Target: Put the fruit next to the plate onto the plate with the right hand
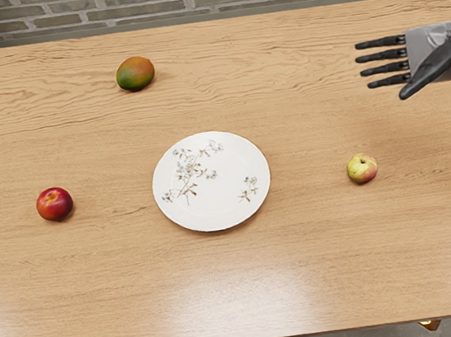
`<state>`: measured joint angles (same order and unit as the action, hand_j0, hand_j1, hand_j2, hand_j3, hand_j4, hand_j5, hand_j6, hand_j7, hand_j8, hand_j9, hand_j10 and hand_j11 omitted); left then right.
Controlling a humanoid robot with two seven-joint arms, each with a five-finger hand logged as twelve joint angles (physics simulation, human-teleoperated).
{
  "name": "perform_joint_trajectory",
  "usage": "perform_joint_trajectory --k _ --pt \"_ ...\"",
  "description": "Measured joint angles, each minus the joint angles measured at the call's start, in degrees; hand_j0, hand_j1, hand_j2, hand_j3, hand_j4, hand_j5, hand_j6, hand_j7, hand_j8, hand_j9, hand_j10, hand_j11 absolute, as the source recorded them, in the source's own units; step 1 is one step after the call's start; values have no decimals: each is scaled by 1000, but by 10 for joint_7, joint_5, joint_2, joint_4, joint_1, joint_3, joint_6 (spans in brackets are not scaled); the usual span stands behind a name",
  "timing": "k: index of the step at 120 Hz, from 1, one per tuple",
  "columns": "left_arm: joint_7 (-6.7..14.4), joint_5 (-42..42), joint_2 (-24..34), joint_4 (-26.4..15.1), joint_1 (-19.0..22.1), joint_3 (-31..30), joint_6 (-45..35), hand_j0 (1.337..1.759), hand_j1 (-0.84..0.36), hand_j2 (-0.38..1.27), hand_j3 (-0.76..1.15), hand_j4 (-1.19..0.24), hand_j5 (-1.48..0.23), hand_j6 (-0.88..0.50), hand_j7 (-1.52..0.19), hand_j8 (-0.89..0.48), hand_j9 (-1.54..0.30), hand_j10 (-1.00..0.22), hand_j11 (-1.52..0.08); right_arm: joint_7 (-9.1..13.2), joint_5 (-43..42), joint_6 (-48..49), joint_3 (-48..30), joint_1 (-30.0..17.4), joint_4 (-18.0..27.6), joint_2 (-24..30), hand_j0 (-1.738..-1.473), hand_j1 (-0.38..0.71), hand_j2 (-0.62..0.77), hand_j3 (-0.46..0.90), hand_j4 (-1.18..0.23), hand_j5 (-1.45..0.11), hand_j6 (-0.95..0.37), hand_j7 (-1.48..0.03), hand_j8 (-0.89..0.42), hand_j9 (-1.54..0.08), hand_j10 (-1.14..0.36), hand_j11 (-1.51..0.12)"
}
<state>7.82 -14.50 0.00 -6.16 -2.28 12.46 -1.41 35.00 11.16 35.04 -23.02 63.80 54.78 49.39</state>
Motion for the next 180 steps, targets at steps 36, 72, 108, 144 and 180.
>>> perform_joint_trajectory --k 36,72,108,144,180 --pt "0 0 0 0 1 0 0 1658 349 0 0 0 0 -1 0 0 0 0 0 0 -93 0 5 24 39 -20 -1658 -349 0 0 0 0 2 0 2 0 1 0" --pt "0 0 0 0 9 0 0 1658 349 0 0 0 0 0 0 0 0 0 0 0 -247 0 169 207 168 -52 -1658 -349 -1 0 -1 0 -1 0 -1 0 -1 0" --pt "0 0 0 0 6 -1 0 1658 349 0 0 0 0 -1 0 0 0 0 0 0 -454 -62 272 250 224 -61 -1658 -349 0 0 -3 0 -3 0 -3 0 -2 0" --pt "0 0 0 0 5 -1 0 1658 349 0 0 0 0 -1 0 -1 0 0 0 0 -596 -316 251 128 301 -63 -1658 -349 1 0 -4 -1 -5 0 -4 0 -3 0" --pt "0 0 0 -1 5 -1 0 1658 349 0 0 0 0 -1 0 -1 0 0 0 0 -660 -407 250 46 355 -59 -1658 -201 -23 0 -129 -163 -131 -162 -130 -163 -128 -163"
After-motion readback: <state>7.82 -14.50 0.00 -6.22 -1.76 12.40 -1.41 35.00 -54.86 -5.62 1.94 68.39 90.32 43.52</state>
